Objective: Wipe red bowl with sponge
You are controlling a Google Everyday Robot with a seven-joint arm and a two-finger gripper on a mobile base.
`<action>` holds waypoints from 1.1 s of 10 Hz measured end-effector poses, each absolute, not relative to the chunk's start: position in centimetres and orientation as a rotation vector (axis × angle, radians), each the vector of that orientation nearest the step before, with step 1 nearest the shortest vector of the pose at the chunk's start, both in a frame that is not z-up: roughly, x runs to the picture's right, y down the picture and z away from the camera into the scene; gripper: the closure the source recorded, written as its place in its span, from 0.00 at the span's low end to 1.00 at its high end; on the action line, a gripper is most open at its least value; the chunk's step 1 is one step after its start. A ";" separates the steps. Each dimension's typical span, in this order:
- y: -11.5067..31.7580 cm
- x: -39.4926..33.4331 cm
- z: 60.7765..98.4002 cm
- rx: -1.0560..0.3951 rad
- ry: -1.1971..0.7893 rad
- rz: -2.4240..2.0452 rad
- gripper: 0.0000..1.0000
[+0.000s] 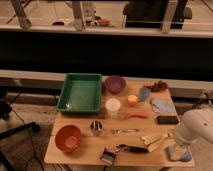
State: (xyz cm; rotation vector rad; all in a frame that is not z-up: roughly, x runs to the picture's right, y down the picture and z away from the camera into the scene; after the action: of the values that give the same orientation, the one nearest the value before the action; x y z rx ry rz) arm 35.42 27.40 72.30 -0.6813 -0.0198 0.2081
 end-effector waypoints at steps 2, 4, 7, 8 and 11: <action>26.9 35.9 72.3 -0.665 -0.020 0.224 0.20; 27.1 36.6 72.6 -0.662 -0.015 0.226 0.20; 28.1 37.8 72.9 -0.662 0.008 0.191 0.20; 28.5 38.1 73.1 -0.665 0.016 0.180 0.20; 29.1 38.5 73.4 -0.667 0.025 0.163 0.20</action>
State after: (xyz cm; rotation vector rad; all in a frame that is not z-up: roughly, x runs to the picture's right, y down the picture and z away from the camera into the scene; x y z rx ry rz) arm 38.49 29.12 73.40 -0.6668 0.0245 0.1634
